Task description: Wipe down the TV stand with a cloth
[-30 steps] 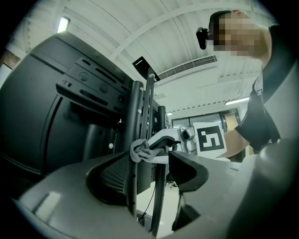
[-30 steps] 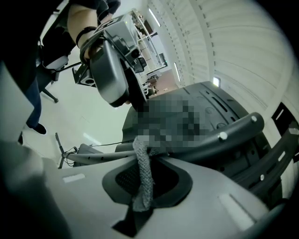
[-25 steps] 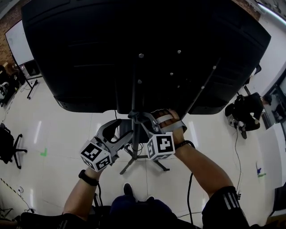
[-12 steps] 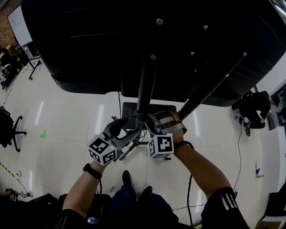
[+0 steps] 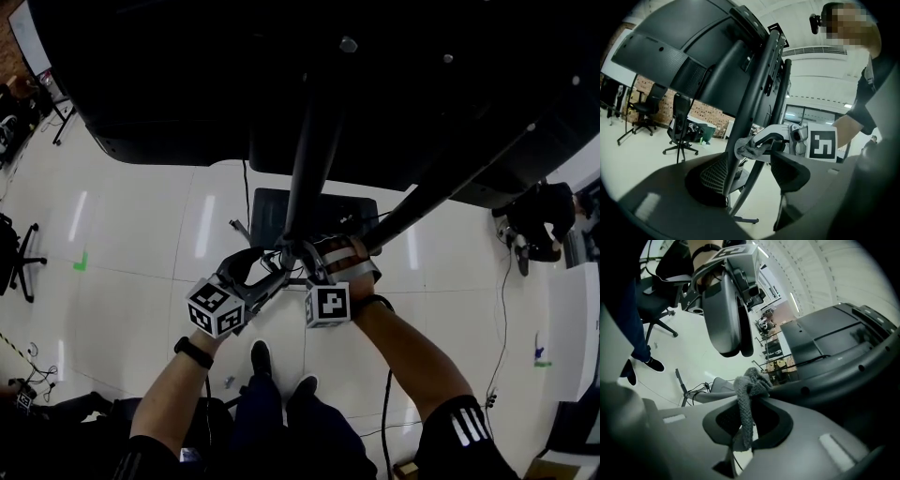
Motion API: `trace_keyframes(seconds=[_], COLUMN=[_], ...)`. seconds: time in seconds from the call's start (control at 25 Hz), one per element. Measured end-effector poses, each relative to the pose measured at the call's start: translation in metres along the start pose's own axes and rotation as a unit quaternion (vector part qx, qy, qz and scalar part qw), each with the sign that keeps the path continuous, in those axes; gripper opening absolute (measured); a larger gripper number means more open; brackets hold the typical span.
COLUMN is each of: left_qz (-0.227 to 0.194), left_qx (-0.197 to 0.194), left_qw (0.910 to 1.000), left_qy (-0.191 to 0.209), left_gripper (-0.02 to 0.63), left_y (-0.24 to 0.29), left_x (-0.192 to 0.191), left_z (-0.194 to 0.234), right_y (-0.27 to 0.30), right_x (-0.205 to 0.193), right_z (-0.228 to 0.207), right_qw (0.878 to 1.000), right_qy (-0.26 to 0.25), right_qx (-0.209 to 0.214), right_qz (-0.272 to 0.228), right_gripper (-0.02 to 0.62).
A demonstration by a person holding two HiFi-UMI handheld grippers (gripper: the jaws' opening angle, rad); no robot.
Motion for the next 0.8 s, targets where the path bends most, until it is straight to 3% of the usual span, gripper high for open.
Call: trace_keyframes(seconds=[0.44, 0.68, 0.8], left_qz=[0.039, 0.057, 0.066], left_qx=[0.001, 0.000, 0.002], left_qw=[0.9983, 0.9971, 0.9964], left_qy=[-0.043, -0.051, -0.054], left_gripper=[0.310, 0.310, 0.310], left_y=[0.025, 0.029, 0.030], left_x=[-0.095, -0.140, -0.158], left_z=[0.017, 0.017, 0.019], right_y=[0.071, 0.098, 0.116], right_x=[-0.026, -0.032, -0.043], right_z=[0.088, 0.127, 0.154], right_qw=[0.999, 0.996, 0.996], right_qy=[0.021, 0.055, 0.045], right_qx=[0.039, 0.062, 0.073], right_qz=[0.020, 0.021, 0.031], right_gripper=[0.035, 0.035, 0.035])
Point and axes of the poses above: the fingertips, and each gripper's own axes: y forward along the fingers, z to its left, x out of its top, the point moved 8 cm from there along -y, backward along the fingers, and after that the axes turned 7 degrees about y, right-handed, at the moved point
